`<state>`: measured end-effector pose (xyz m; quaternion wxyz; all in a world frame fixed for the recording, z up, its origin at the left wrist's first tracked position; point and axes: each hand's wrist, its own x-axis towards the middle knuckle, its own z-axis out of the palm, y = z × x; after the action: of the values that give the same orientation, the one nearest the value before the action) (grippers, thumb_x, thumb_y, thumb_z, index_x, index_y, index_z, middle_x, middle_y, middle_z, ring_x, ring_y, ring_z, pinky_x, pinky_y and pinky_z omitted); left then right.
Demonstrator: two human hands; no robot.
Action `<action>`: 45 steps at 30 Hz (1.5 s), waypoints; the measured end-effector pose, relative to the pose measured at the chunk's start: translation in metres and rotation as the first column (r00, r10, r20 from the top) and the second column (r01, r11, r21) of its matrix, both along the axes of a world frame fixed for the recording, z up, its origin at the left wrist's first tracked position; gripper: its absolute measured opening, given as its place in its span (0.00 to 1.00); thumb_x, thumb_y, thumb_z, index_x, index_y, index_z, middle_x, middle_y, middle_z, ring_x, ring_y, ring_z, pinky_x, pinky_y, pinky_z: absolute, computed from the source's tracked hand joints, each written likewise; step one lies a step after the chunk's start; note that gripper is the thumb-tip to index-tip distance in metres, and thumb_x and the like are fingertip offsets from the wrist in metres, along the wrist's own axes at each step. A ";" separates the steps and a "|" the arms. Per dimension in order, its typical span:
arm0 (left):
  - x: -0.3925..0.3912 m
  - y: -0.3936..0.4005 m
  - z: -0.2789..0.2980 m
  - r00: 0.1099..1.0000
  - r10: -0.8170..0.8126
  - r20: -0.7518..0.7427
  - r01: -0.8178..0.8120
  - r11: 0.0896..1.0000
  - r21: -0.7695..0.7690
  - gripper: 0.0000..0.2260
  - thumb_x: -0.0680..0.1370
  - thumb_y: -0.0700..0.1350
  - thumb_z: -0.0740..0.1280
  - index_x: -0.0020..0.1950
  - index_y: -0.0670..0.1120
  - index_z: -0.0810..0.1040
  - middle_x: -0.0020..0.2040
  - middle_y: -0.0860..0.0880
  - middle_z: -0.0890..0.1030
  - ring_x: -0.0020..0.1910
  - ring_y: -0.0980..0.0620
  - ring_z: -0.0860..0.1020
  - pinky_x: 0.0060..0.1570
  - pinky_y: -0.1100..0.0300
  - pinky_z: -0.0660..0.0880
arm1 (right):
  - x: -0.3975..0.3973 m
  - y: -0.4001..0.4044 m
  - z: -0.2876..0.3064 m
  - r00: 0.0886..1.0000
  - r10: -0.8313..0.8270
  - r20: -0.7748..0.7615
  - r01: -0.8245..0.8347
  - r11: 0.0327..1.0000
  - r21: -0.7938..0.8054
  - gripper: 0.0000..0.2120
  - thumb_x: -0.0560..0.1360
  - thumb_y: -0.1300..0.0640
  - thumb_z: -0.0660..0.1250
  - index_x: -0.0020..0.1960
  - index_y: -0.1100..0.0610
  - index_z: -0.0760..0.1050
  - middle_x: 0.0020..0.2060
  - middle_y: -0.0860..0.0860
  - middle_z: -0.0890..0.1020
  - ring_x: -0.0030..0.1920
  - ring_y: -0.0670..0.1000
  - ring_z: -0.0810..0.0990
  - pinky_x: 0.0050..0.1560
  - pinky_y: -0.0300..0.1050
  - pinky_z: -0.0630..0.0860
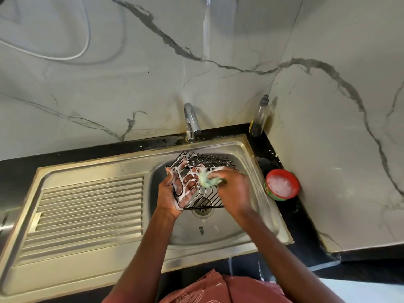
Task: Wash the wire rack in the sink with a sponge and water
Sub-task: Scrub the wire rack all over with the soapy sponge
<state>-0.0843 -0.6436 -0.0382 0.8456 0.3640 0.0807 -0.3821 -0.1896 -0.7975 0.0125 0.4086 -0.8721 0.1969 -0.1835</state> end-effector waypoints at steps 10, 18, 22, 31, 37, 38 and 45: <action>0.003 0.003 -0.003 0.997 0.027 0.073 -0.023 0.998 -0.056 0.44 0.63 0.58 0.83 0.75 0.44 0.73 0.62 0.37 0.82 0.54 0.38 0.82 0.41 0.50 0.84 | -0.020 -0.020 -0.017 0.990 -0.110 -0.084 0.104 0.992 -0.071 0.22 0.70 0.76 0.66 0.50 0.53 0.87 0.49 0.47 0.87 0.45 0.46 0.85 0.41 0.42 0.82; 0.005 0.001 -0.009 0.994 0.113 -0.015 -0.114 0.988 -0.103 0.32 0.72 0.58 0.75 0.73 0.45 0.76 0.61 0.42 0.84 0.55 0.43 0.85 0.46 0.50 0.84 | -0.003 0.026 0.000 0.989 0.127 0.078 -0.108 0.971 -0.211 0.26 0.68 0.79 0.67 0.57 0.55 0.85 0.54 0.48 0.85 0.54 0.45 0.81 0.52 0.31 0.78; 0.007 0.000 -0.005 0.995 0.092 -0.039 -0.096 0.988 -0.122 0.25 0.80 0.57 0.59 0.71 0.44 0.75 0.61 0.39 0.84 0.57 0.38 0.84 0.48 0.41 0.83 | -0.005 0.001 -0.017 0.982 -0.190 -0.001 0.189 0.977 -0.100 0.25 0.68 0.77 0.66 0.55 0.54 0.86 0.51 0.46 0.85 0.46 0.46 0.84 0.39 0.37 0.80; 0.006 -0.003 -0.007 0.991 0.079 -0.106 -0.096 0.980 -0.174 0.24 0.82 0.56 0.58 0.57 0.40 0.87 0.57 0.38 0.85 0.53 0.38 0.86 0.51 0.40 0.84 | 0.001 0.041 0.003 0.998 0.016 0.058 0.002 0.957 -0.290 0.27 0.66 0.78 0.68 0.58 0.57 0.84 0.52 0.50 0.81 0.48 0.50 0.79 0.36 0.40 0.80; 0.014 0.016 -0.012 0.995 -0.061 0.078 0.071 0.987 -0.142 0.26 0.77 0.59 0.71 0.67 0.41 0.81 0.62 0.37 0.83 0.48 0.37 0.86 0.30 0.55 0.81 | -0.017 -0.041 -0.026 0.898 -0.399 -0.182 0.384 0.916 -0.115 0.24 0.71 0.74 0.65 0.60 0.53 0.84 0.54 0.53 0.86 0.37 0.45 0.82 0.26 0.30 0.68; 0.011 0.016 -0.007 0.991 -0.104 0.089 0.116 0.983 -0.145 0.30 0.73 0.59 0.76 0.67 0.39 0.80 0.61 0.35 0.82 0.44 0.37 0.87 0.21 0.60 0.77 | -0.014 -0.043 -0.025 0.883 -0.428 -0.195 0.418 0.904 -0.091 0.24 0.71 0.72 0.64 0.59 0.53 0.84 0.52 0.53 0.87 0.37 0.48 0.82 0.28 0.31 0.67; 0.006 -0.005 0.012 0.996 -0.093 -0.003 0.093 0.994 0.050 0.29 0.88 0.53 0.48 0.55 0.41 0.87 0.46 0.39 0.86 0.33 0.47 0.85 0.26 0.60 0.80 | 0.028 0.038 0.018 0.993 -0.121 -0.012 0.117 0.979 -0.170 0.24 0.71 0.75 0.69 0.62 0.55 0.83 0.53 0.48 0.83 0.39 0.41 0.81 0.31 0.29 0.76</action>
<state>-0.0778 -0.6482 -0.0264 0.8174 0.3885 0.0735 -0.4188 -0.1620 -0.7597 0.0310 0.3194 -0.8922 0.2369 -0.2140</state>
